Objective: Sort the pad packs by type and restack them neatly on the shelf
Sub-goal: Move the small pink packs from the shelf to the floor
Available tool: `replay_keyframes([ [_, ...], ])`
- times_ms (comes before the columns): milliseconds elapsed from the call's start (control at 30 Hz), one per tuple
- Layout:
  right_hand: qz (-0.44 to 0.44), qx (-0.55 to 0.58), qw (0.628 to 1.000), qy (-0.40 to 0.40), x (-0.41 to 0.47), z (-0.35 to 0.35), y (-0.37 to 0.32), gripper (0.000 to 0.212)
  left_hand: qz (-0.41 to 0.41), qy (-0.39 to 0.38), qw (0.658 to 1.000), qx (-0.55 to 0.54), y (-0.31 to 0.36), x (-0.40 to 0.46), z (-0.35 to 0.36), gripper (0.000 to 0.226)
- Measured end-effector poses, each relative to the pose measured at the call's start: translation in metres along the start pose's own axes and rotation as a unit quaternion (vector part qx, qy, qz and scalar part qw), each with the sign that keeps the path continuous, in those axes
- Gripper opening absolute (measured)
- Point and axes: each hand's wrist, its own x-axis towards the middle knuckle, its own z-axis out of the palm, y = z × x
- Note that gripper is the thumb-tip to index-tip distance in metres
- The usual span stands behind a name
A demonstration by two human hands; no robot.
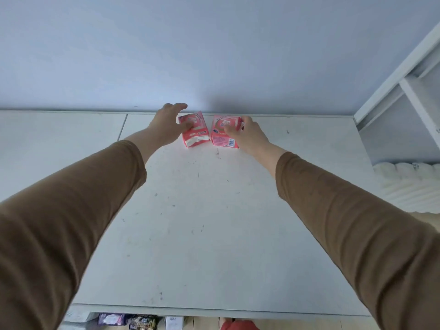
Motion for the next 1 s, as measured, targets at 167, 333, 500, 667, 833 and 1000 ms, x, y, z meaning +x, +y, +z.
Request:
replay_keyframes([
  [167,-0.02,0.066,0.997,-0.025,-0.006,0.003,0.009,0.06,0.023,-0.124,0.99,-0.066,-0.006,0.0,-0.008,0.087],
  [333,-0.048,0.11,0.993,-0.022,-0.034,0.008,0.01,0.063,0.026,-0.152,0.985,0.081,0.006,-0.018,-0.01,0.091],
  [500,-0.06,0.183,0.981,0.03,-0.098,0.018,0.016,0.056,0.021,-0.083,0.996,-0.002,0.004,-0.079,-0.012,0.055],
  [667,-0.069,0.23,0.969,0.054,-0.207,0.036,0.017,0.042,0.047,-0.071,0.992,-0.095,-0.011,-0.175,-0.014,0.042],
  [833,-0.046,0.302,0.95,0.071,-0.323,0.066,0.029,0.052,0.044,-0.09,0.977,-0.19,-0.031,-0.286,-0.014,0.048],
  [1000,0.007,0.373,0.928,-0.016,-0.421,0.094,0.062,0.051,0.022,-0.163,0.949,-0.27,-0.055,-0.397,-0.014,0.058],
])
